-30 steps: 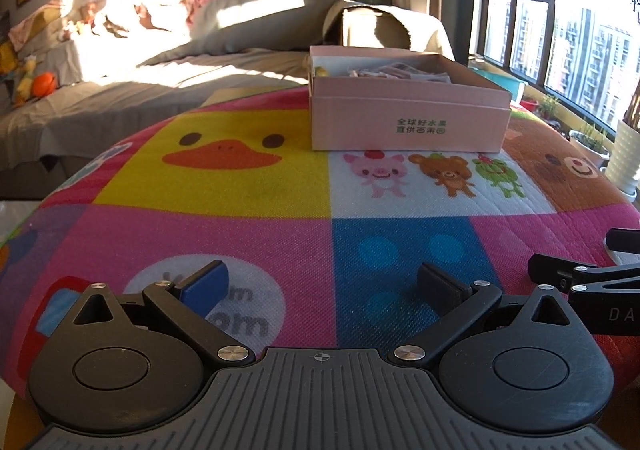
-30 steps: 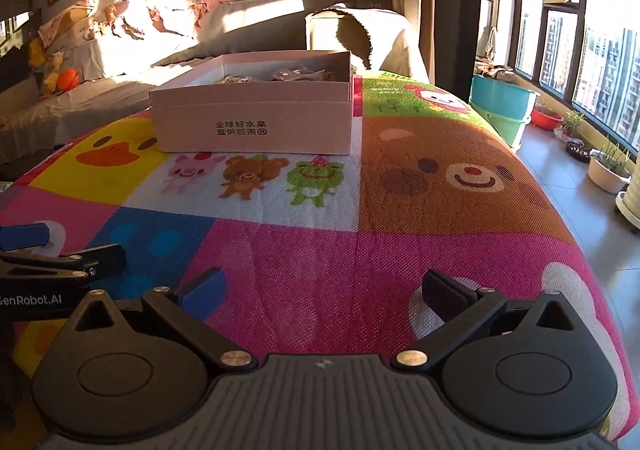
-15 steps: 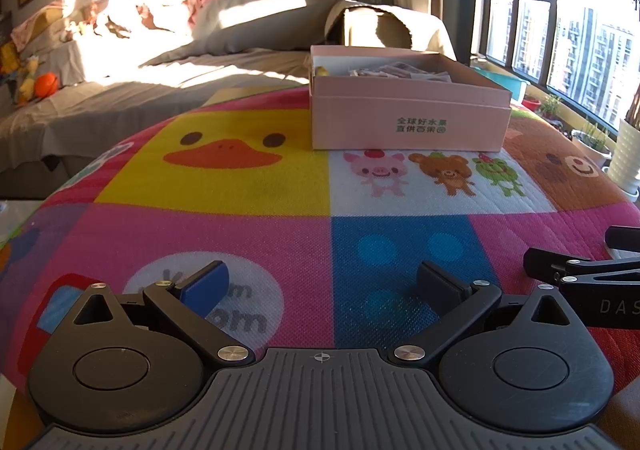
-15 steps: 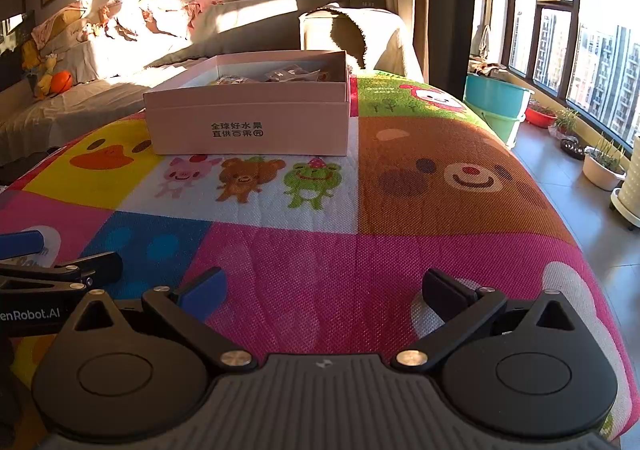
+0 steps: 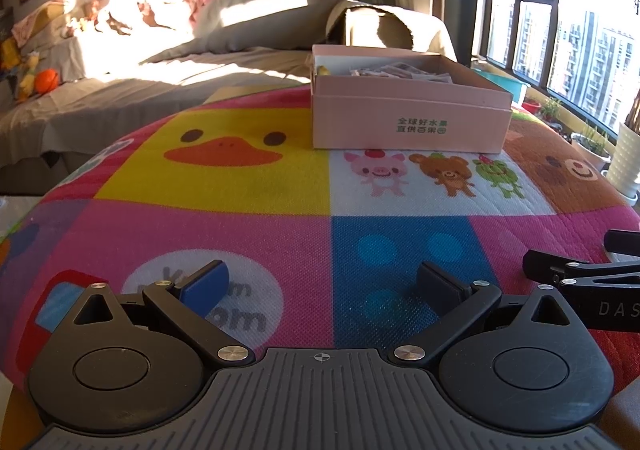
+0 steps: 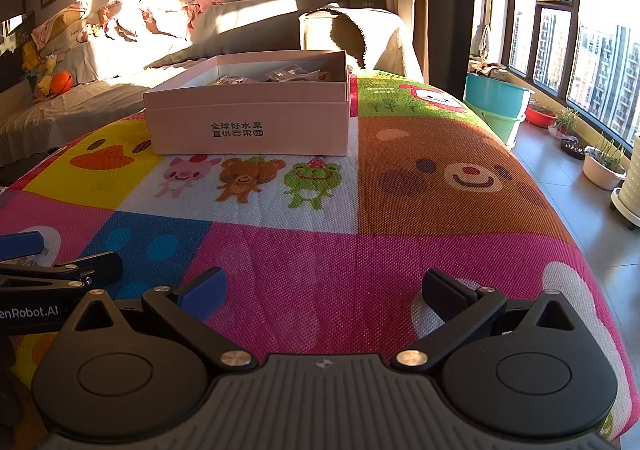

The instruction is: Organize objects

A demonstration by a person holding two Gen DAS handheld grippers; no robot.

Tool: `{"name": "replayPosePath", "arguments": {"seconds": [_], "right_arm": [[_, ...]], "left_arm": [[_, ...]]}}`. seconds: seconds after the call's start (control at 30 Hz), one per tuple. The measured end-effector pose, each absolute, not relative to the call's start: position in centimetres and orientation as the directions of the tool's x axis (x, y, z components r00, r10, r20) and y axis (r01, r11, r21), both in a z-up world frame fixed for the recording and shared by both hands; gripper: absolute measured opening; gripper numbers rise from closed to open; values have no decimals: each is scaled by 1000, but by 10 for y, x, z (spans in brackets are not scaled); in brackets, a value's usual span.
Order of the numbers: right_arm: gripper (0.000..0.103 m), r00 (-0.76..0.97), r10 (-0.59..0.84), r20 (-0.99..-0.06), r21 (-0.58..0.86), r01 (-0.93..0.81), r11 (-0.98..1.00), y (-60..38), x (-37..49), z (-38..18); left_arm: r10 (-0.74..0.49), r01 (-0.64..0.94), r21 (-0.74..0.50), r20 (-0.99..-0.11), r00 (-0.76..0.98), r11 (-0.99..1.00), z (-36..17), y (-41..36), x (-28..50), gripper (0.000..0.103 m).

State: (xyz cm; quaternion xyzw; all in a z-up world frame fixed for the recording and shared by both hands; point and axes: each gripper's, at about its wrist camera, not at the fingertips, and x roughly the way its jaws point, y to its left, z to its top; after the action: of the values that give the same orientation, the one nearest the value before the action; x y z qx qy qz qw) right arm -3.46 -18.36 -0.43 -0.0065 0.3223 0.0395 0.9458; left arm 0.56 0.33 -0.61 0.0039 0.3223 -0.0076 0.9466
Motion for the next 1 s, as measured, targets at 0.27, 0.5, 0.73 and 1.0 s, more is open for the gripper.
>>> {"name": "replayPosePath", "arguments": {"seconds": [0.27, 0.5, 0.73, 1.0], "right_arm": [[103, 789, 70, -610, 13, -78, 997, -183, -35, -4], [103, 789, 70, -610, 13, -78, 997, -183, -35, -4], [103, 789, 70, -610, 13, -78, 997, -183, -35, -4], [103, 789, 69, -610, 12, -78, 997, -183, -35, -4]], "left_arm": [[-13, 17, 0, -610, 792, 1000, -6, 3, 5, 103], [-10, 17, 5, -610, 792, 1000, -6, 2, 6, 103], [-10, 17, 6, -610, 792, 1000, -6, 2, 5, 103], [-10, 17, 6, -610, 792, 1000, -6, 2, 5, 103]]}}
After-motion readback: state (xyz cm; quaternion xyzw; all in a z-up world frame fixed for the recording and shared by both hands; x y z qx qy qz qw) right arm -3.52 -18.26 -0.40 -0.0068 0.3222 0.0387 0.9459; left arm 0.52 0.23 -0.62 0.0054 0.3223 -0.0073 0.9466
